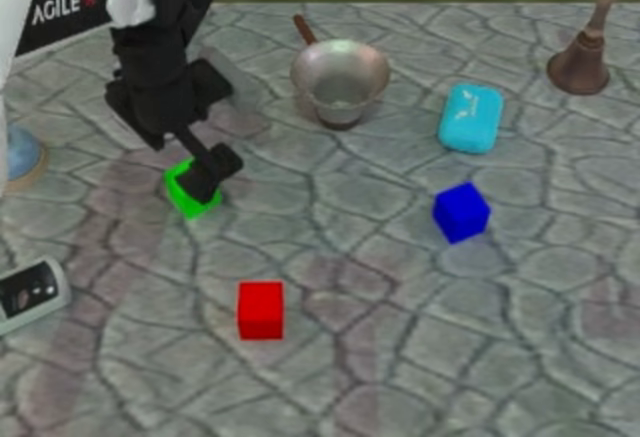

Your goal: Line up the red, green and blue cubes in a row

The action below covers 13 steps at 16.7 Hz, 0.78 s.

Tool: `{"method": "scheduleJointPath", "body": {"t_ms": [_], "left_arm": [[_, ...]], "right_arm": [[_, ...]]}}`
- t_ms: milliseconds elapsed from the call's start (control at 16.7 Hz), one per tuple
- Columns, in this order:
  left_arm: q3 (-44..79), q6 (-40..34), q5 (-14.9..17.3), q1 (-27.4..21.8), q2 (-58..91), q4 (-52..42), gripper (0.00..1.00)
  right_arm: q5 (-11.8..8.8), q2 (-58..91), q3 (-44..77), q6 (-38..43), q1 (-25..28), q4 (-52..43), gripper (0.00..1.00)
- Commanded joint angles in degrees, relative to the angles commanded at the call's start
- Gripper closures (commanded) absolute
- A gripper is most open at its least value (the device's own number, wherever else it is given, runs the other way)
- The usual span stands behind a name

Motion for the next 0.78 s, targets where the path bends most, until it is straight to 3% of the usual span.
{"method": "scheduleJointPath", "body": {"t_ms": [180,480,780], "left_arm": [[-3.84,0.01,0.02,-0.03,1.68,5.42,0.0],[-4.43,0.02,0.02,-0.04,1.99,6.11,0.0],[-4.43,0.02,0.02,-0.04,1.99,6.11,0.38]], "right_arm": [[0.0,0.0,0.0,0.0,0.0,0.0,0.0],[0.0,0.0,0.0,0.0,0.0,0.0,0.0],[0.0,0.0,0.0,0.0,0.0,0.0,0.0]]}}
